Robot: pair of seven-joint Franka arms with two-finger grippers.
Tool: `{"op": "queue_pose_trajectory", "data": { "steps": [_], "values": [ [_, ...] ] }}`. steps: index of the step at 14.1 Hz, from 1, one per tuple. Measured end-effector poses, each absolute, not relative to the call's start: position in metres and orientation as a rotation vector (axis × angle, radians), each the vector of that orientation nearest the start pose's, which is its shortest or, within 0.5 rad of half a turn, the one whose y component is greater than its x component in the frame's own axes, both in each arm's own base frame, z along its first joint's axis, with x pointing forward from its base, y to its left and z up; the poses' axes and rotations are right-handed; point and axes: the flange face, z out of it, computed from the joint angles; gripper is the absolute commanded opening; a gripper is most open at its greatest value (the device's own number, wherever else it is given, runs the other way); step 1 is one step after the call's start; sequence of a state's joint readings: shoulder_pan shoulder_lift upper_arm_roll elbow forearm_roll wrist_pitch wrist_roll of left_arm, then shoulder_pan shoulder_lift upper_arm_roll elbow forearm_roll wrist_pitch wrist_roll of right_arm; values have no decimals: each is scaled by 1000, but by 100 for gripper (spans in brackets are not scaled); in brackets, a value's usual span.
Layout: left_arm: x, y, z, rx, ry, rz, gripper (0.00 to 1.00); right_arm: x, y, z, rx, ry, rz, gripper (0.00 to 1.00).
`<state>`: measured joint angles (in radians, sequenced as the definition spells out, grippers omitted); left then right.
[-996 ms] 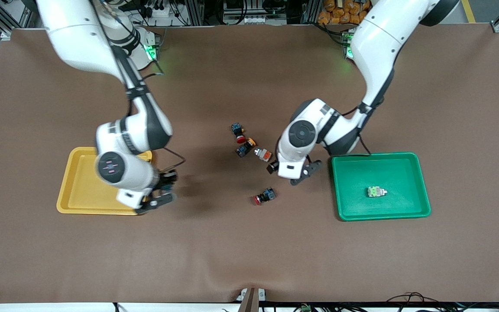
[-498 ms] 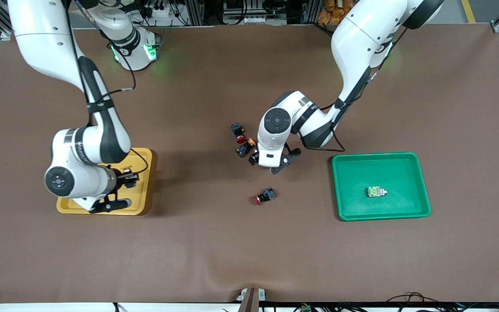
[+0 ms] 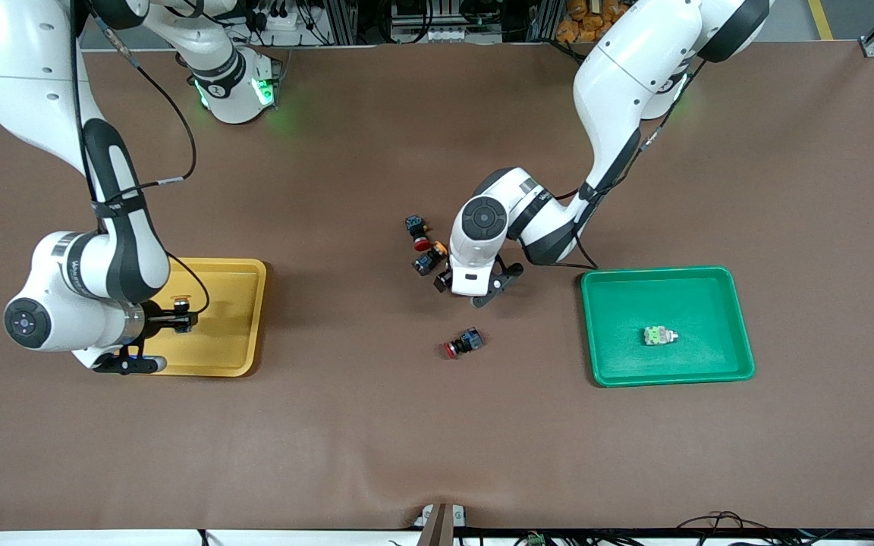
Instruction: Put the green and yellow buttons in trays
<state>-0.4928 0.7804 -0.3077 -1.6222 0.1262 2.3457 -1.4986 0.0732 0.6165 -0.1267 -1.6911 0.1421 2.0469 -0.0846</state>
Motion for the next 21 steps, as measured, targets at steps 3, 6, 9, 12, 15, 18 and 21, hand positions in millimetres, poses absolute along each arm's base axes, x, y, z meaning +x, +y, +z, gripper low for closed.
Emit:
{"op": "queue_pose_trajectory", "data": {
  "steps": [3, 6, 9, 12, 15, 18, 21],
  "values": [
    [497, -473, 175, -2980, -1074, 200, 0, 635, -28, 187, -3071, 85, 366, 2],
    [499, -473, 176, -2983, -1078, 196, 0, 633, -35, 183, -3069, 101, 369, 57],
    [514, -469, 189, -2999, -1103, 167, 0, 633, -38, 183, -3067, 99, 367, 100],
    [549, -439, 225, -3013, -1089, 124, 0, 633, -34, 183, -3058, 93, 366, 100],
    [594, -380, 281, -3031, -989, 89, 0, 636, -27, 185, -3054, 78, 357, 100],
    [618, -334, 309, -3047, -929, 63, 0, 642, -14, 203, -3032, 41, 422, 100],
    [641, -285, 309, -3085, -790, 55, 0, 654, 12, 235, -3015, 24, 476, 100]
  ]
}}
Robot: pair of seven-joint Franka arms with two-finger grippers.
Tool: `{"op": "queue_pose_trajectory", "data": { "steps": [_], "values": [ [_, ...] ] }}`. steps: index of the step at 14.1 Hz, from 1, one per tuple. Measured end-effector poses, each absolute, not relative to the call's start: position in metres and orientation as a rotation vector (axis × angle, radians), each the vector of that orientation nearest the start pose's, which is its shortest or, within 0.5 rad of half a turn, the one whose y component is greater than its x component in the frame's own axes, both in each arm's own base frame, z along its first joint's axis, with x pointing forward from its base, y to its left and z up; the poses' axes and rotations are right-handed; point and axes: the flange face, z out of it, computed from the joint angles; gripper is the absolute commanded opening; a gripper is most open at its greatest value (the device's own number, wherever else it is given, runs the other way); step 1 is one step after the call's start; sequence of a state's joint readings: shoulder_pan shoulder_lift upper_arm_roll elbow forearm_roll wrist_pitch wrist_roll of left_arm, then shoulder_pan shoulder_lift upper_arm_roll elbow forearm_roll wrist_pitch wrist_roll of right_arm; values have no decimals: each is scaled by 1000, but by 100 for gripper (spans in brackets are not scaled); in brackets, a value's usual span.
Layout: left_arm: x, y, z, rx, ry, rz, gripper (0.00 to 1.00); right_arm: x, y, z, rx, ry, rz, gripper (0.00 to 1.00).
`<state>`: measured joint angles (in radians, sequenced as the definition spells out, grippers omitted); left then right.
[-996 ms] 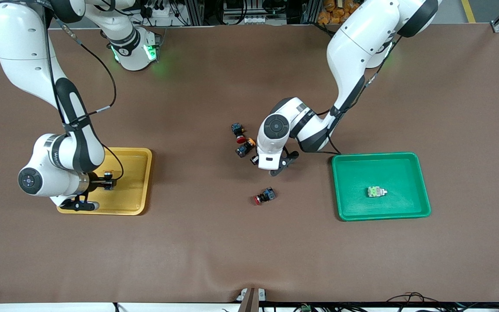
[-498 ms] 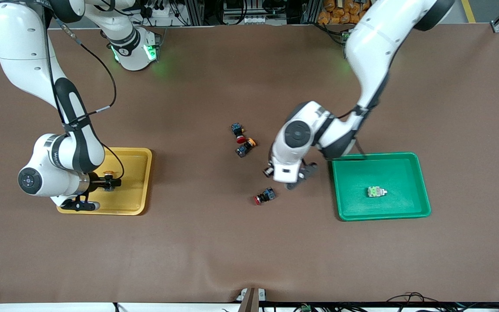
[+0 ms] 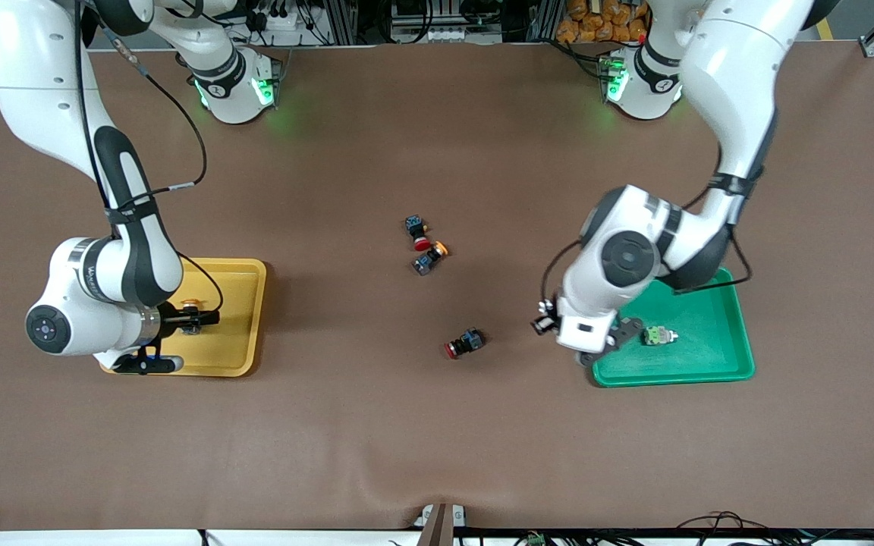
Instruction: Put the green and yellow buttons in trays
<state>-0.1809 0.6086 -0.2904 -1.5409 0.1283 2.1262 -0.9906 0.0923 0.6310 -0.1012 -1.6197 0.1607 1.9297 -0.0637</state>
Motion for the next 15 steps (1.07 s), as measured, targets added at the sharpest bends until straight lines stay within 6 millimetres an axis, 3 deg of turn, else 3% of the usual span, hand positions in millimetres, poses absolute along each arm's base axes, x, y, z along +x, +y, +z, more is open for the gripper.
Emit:
{"op": "queue_pose_trajectory", "data": {
  "steps": [2, 4, 8, 11, 14, 15],
  "values": [
    [658, -237, 306, -3096, -715, 66, 0, 658, 38, 247, -3019, 105, 499, 100],
    [669, -195, 304, -3099, -651, 93, 0, 656, 78, 253, -3008, 256, 519, 100],
    [680, -110, 295, -3098, -519, 157, 0, 644, 193, 277, -2979, 578, 510, 100],
    [679, -51, 277, -3100, -499, 212, 0, 619, 285, 291, -2971, 752, 480, 100],
    [674, -8, 259, -3099, -510, 261, 0, 589, 363, 297, -2932, 813, 414, 100],
    [673, 3, 255, -3101, -511, 273, 37, 579, 385, 298, -2923, 819, 389, 100]
  ]
}}
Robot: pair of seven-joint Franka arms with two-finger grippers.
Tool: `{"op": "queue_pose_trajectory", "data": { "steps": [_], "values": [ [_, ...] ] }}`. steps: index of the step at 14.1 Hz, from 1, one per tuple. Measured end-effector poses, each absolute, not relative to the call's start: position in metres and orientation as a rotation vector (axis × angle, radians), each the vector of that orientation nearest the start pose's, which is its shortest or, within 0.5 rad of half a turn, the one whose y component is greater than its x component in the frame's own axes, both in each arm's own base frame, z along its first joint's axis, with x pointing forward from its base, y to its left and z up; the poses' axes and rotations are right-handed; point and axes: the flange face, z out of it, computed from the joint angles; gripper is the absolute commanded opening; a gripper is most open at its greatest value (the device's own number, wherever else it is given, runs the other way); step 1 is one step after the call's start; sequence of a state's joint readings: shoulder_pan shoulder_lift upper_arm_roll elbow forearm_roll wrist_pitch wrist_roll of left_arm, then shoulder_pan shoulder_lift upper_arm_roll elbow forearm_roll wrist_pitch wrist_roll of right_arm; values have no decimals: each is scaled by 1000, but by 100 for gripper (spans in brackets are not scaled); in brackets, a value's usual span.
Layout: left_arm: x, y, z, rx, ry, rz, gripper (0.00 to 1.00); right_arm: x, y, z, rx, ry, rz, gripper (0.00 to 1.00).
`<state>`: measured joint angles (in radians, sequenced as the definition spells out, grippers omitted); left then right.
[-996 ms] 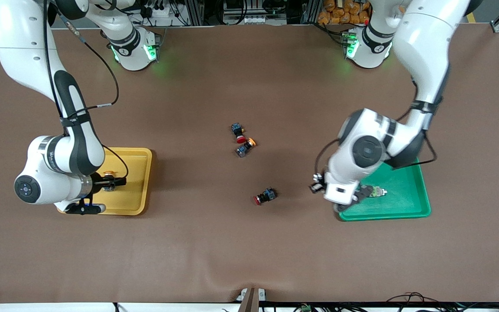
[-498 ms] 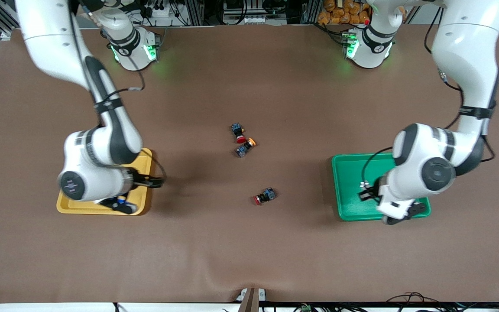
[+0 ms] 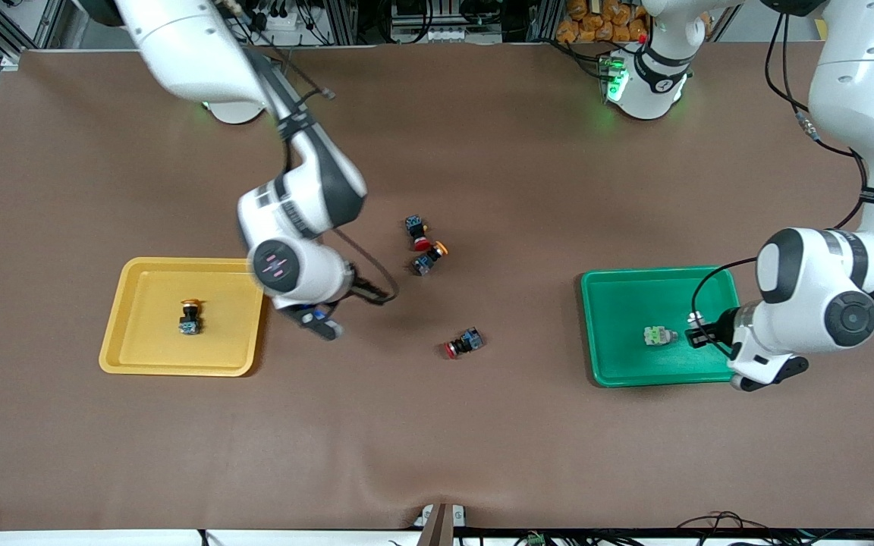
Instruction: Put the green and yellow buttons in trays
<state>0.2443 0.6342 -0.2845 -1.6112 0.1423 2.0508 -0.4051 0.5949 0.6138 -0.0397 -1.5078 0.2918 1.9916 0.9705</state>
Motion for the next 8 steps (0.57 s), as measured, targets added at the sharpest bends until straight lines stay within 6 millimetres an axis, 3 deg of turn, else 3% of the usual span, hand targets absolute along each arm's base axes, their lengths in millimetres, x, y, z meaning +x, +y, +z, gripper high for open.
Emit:
{"op": "queue_pose_trajectory", "data": {
  "steps": [1, 2, 3, 5, 7, 8],
  "values": [
    [672, 13, 250, -3104, -509, 283, 64, 568, 403, 297, -2922, 816, 372, 100],
    [671, 22, 246, -3106, -514, 290, 100, 558, 419, 293, -2927, 804, 363, 100],
    [671, 29, 242, -3108, -521, 292, 100, 548, 432, 287, -2937, 784, 362, 100],
    [672, 32, 240, -3110, -523, 282, 100, 533, 448, 268, -2958, 765, 372, 84],
    [676, 28, 249, -3110, -500, 243, 100, 523, 452, 247, -2972, 762, 373, 67],
    [680, 27, 260, -3112, -495, 208, 100, 520, 452, 238, -2975, 764, 368, 66]
  ]
}}
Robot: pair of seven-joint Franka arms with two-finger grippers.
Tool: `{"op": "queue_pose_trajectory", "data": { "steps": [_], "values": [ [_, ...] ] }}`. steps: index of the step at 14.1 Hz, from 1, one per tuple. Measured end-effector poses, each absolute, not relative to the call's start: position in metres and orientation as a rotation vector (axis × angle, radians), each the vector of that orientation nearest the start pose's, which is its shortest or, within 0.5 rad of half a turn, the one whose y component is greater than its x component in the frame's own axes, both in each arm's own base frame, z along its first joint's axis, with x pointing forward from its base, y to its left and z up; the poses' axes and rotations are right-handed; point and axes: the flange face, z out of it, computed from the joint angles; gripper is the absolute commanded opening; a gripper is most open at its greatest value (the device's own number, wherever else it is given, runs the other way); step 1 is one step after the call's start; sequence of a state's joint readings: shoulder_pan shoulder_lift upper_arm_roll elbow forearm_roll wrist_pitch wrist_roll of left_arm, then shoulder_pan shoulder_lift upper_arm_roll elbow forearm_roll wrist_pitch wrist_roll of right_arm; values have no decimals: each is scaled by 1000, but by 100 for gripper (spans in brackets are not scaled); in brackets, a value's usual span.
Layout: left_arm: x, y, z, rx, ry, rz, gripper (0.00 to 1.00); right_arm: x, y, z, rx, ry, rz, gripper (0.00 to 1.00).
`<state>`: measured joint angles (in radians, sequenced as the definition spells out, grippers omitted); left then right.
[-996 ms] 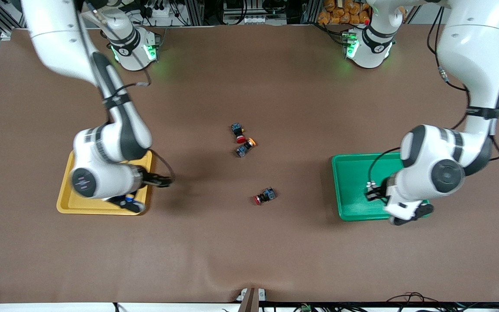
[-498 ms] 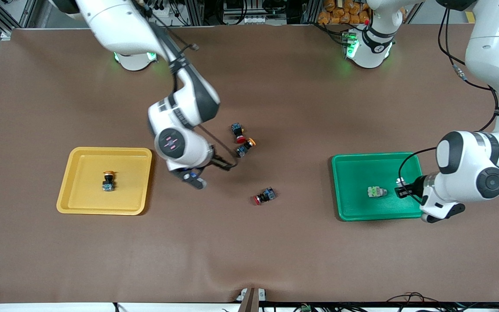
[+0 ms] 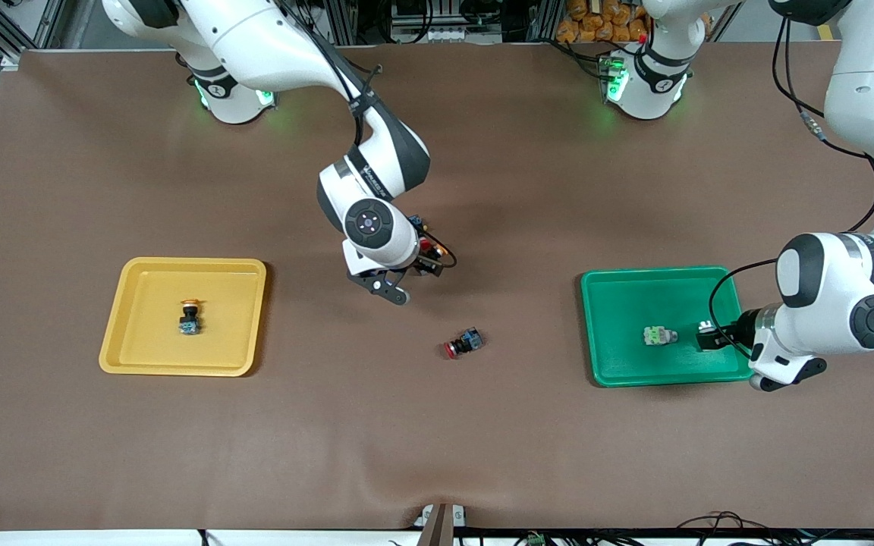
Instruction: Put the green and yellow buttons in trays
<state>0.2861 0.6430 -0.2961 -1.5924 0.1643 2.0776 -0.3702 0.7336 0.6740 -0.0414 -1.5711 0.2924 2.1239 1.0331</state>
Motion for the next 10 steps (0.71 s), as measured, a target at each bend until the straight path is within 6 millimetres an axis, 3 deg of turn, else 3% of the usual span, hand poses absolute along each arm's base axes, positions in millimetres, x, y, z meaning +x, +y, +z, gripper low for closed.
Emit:
{"op": "queue_pose_trajectory", "data": {
  "steps": [2, 6, 8, 9, 10],
  "values": [
    [690, 28, 300, -3121, -462, 99, 100, 518, 452, 224, -2971, 772, 349, 66],
    [692, 23, 412, -3120, -282, -147, 100, 512, 464, 203, -2950, 810, 298, 64],
    [677, 13, 471, -3099, -221, -196, 100, 506, 470, 194, -2953, 815, 296, 44],
    [667, 7, 498, -3086, -199, -206, 100, 504, 472, 191, -2955, 812, 294, 27],
    [656, 3, 520, -3075, -178, -208, 100, 502, 473, 189, -2958, 810, 295, 0]
  ]
}}
